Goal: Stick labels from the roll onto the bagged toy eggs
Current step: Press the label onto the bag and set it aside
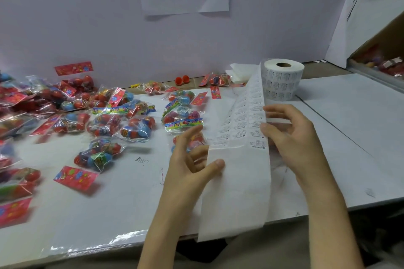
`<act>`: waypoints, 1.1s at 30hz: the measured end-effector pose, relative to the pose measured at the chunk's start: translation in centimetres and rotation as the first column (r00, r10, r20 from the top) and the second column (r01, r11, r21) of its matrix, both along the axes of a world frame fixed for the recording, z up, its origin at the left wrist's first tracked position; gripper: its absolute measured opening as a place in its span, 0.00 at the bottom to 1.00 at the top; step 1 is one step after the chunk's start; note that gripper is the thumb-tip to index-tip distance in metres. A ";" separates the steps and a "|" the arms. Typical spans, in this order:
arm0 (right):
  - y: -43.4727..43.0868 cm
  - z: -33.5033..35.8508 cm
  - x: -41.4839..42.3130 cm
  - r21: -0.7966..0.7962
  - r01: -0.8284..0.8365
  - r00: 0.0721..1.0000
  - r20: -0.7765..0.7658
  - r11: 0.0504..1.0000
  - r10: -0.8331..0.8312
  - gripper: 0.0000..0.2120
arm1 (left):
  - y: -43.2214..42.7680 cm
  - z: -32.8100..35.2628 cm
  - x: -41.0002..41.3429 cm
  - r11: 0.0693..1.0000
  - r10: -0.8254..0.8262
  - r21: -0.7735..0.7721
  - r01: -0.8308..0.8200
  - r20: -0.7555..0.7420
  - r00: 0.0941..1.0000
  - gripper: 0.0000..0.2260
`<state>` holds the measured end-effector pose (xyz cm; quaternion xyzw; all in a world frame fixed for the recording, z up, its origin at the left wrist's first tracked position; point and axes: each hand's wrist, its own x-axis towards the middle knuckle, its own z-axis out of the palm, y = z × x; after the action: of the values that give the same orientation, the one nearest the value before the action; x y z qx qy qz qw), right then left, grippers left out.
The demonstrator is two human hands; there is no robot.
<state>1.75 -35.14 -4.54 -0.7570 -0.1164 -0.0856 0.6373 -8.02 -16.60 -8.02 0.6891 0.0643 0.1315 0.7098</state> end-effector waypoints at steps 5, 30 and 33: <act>0.1 1.2 -1.0 -0.080 0.002 0.973 0.230 0.997 0.017 0.12 | 0.1 -0.2 0.0 0.997 -0.022 0.079 0.022 0.008 1.000 0.31; 0.9 1.1 -1.7 -0.474 -0.186 0.950 0.138 0.860 0.282 0.12 | -0.4 0.5 0.0 0.982 -0.068 0.183 0.049 0.096 0.993 0.24; 0.8 1.1 -1.8 -0.467 -0.191 0.952 0.128 0.863 0.280 0.11 | -0.4 0.5 -0.1 0.979 -0.070 0.199 0.050 0.091 0.993 0.23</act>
<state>-0.01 -34.37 -3.43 -0.8518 -0.2855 -0.0499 0.4364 -8.08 -16.96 -7.57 0.7502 -0.0044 0.1490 0.6442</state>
